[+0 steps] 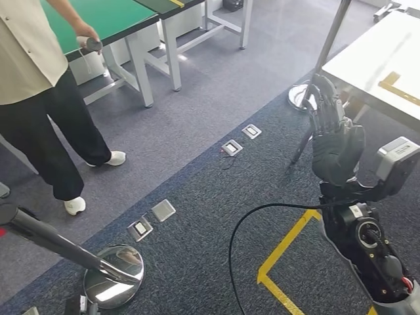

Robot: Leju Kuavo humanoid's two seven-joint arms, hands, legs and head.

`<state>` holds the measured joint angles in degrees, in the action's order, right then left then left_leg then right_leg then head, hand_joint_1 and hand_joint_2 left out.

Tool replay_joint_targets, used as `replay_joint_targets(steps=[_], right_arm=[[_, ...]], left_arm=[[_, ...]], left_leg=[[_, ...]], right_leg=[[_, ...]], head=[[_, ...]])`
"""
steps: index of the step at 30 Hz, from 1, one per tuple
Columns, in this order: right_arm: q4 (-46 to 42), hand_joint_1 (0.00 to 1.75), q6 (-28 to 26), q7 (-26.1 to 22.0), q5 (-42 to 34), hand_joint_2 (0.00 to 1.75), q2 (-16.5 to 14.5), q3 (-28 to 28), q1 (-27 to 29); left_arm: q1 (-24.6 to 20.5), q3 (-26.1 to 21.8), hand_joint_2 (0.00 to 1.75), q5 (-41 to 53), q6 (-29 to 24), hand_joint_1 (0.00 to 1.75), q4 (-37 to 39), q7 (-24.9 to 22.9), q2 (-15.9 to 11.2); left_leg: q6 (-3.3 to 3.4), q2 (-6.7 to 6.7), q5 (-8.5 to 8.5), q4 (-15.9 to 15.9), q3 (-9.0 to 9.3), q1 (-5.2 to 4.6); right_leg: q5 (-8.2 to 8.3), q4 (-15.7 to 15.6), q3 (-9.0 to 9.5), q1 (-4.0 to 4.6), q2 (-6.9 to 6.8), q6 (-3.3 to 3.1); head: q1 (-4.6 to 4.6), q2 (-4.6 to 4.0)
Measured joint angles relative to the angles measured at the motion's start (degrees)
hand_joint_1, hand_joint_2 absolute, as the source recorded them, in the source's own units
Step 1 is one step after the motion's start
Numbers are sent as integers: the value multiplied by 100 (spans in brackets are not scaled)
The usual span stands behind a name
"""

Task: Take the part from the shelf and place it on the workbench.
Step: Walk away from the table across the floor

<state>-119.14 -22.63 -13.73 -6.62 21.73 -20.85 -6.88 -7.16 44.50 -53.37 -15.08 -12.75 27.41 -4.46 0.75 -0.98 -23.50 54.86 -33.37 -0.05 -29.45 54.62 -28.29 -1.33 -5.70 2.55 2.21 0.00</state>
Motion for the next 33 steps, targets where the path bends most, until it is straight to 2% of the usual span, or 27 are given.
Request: replay_joint_targets(steps=[2, 3, 4, 5, 6, 7, 8, 9, 10, 12, 13, 14, 15, 16, 18, 19, 20, 21, 22, 23, 25, 26, 27, 29, 30, 31, 33], right_arm=[[1, 0, -1, 15, 0, 0, 3, 2, -16], [2, 0, -1, 25, 0, 0, 5, 1, -19], [5, 0, -1, 36, 0, 0, 7, -2, -24], [11, 0, -3, 44, 0, 0, 7, -4, -33], [19, 0, -9, 45, 2, 0, 7, -6, -48], [25, 0, -18, 45, 9, 0, 7, -7, -65], [30, 0, -32, 45, 21, 0, 7, -5, -77], [33, 0, -49, 44, 36, 0, 7, -4, -83], [32, 0, -64, 43, 51, 0, 7, -1, -77], [28, 0, -86, 44, 67, 0, 7, 8, -51], [26, 0, -90, 44, 72, 0, 7, 11, -42], [23, 0, -93, 44, 77, 0, 7, 15, -41], [19, 0, -94, 42, 81, 0, 7, 17, -40], [13, 0, -94, 40, 84, 0, 7, 20, -39], [4, 0, -94, 39, 85, 0, 7, 25, -29], [2, 0, -94, 39, 85, 0, 7, 25, -27], [2, 0, -94, 39, 85, 0, 7, 25, -26], [2, 0, -93, 39, 85, 0, 7, 25, -26], [2, 0, -93, 39, 85, 0, 7, 24, -27], [2, 0, -92, 39, 85, 0, 7, 24, -30], [3, 0, -88, 39, 85, 0, 7, 27, -42], [3, 0, -86, 40, 85, 0, 7, 31, -50], [4, 0, -84, 41, 85, 0, 7, 36, -57], [5, 0, -82, 43, 85, 0, 7, 45, -65], [6, 0, -81, 43, 85, 0, 7, 51, -68], [7, 0, -80, 42, 85, 0, 7, 59, -71], [10, 0, -80, 40, 85, 0, 7, 80, -71]], left_arm=[[-1, 0, 0, -20, -1, 0, 0, 1, 0], [-8, -1, 0, -26, -1, 0, 1, 0, -1], [-11, -1, 0, -34, 0, 0, 1, 0, -2], [-10, -1, 0, -40, 2, 0, 1, -1, -2], [-8, -1, 0, -44, 5, 0, 1, 0, -2], [-7, 0, 0, -45, 11, 0, 1, -1, -2], [-8, 0, 0, -42, 18, 0, 0, -2, -2], [-12, 0, 0, -35, 26, 0, 0, -5, -2], [-19, 0, 0, -27, 36, 0, 0, -11, -3], [-31, 0, 0, -11, 50, 0, 0, -23, -8], [-30, 1, 0, -6, 52, 0, 0, -29, -13], [-23, 2, 0, -3, 52, 0, -1, -35, -20], [-20, 8, 0, -1, 52, 0, -1, -44, -24], [-28, 15, 0, 0, 52, 0, -1, -56, -25], [-62, 38, 0, 1, 53, 0, -2, -75, -21], [-75, 49, 0, 1, 53, 0, -2, -80, -19], [-78, 61, 0, 0, 52, 0, -2, -83, -18], [-75, 72, 0, -1, 52, 0, -2, -84, -17], [-71, 80, 0, -2, 52, 0, -2, -84, -19], [-69, 85, 0, -3, 52, 0, -2, -82, -22], [-76, 88, 0, -5, 52, 0, -2, -77, -28], [-83, 89, 0, -7, 52, 0, -2, -72, -31], [-89, 90, 0, -7, 52, 0, -2, -68, -33], [-87, 91, 0, -5, 52, 0, -2, -64, -40], [-85, 93, 0, -4, 52, 0, -2, -64, -44], [-88, 97, 0, -2, 52, 0, -2, -64, -46], [-110, 102, 0, -1, 52, 0, -2, -64, -49]], left_leg=[[62, 117, 22, -42, 27, 20], [82, 177, 24, -44, 27, 16], [92, 246, 23, -41, 26, 10], [96, 321, 22, -36, 26, 4], [96, 402, 21, -26, 27, 0], [93, 487, 17, -12, 29, 1], [84, 570, 11, 5, 31, 4], [69, 651, 3, 28, 24, 2], [50, 727, -4, 59, 5, 1], [-9, 858, 8, 82, -47, 12], [-44, 926, 25, 77, -71, 22], [-76, 924, 28, 75, -84, 32], [-107, 826, -14, 139, -118, 25], [-136, 657, -122, 325, -205, 21], [-193, 288, -486, 1050, -553, 27], [-217, 213, -649, 1459, -761, 42], [-233, 180, -728, 1743, -906, 56], [-242, 165, -703, 1820, -948, 66], [-241, 145, -571, 1646, -862, 73], [-228, 89, -373, 1267, -663, 74], [-178, -152, -65, 430, -226, 35], [-146, -237, -4, 189, -105, 7], [-119, -270, -3, 91, -67, -19], [-64, -139, -4, 66, -72, -25], [-39, -70, 3, 39, -63, -14], [-11, -5, 13, 13, -49, 0], [37, 109, 24, -19, -27, 15]], right_leg=[[-342, 569, -248, -16, 330, 13], [-543, 999, -460, -10, 459, 9], [-686, 1399, -666, -2, 521, 7], [-722, 1636, -805, 4, 546, 6], [-637, 1650, -841, 6, 556, 1], [-444, 1424, -764, 5, 571, -8], [-199, 1033, -604, -1, 631, -19], [-11, 628, -433, -14, 771, -29], [109, 303, -300, -34, 909, -35], [137, 56, -204, -36, 1070, -55], [145, 33, -193, -32, 1020, -81], [158, 15, -176, -28, 947, -115], [172, -10, -155, -33, 872, -156], [186, -36, -134, -38, 789, -190], [186, -57, -114, -22, 621, -232], [179, -57, -111, -11, 533, -241], [170, -56, -108, -5, 450, -245], [160, -56, -102, -2, 370, -243], [146, -55, -88, -1, 293, -237], [128, -55, -66, -1, 220, -224], [80, -52, -19, 20, 90, -178], [59, -54, 0, 36, 35, -151], [42, -60, 16, 52, -16, -122], [9, -81, 50, 56, -103, -64], [-40, -45, 51, 46, -42, -36], [-135, 86, 0, 34, 88, -18], [-472, 724, -306, 23, 425, -5]], head=[[50, 0], [82, 0], [110, 0], [127, 0], [136, 0], [142, 0], [153, 0], [167, 0], [170, 0], [156, 0], [141, 0], [132, 0], [102, 0], [60, 0], [-17, 0], [-33, 0], [-36, 0], [-43, 0], [-47, 0], [-51, 0], [-62, 0], [-54, 0], [-44, 0], [-16, 0], [-7, 0], [8, 0], [65, 0]])
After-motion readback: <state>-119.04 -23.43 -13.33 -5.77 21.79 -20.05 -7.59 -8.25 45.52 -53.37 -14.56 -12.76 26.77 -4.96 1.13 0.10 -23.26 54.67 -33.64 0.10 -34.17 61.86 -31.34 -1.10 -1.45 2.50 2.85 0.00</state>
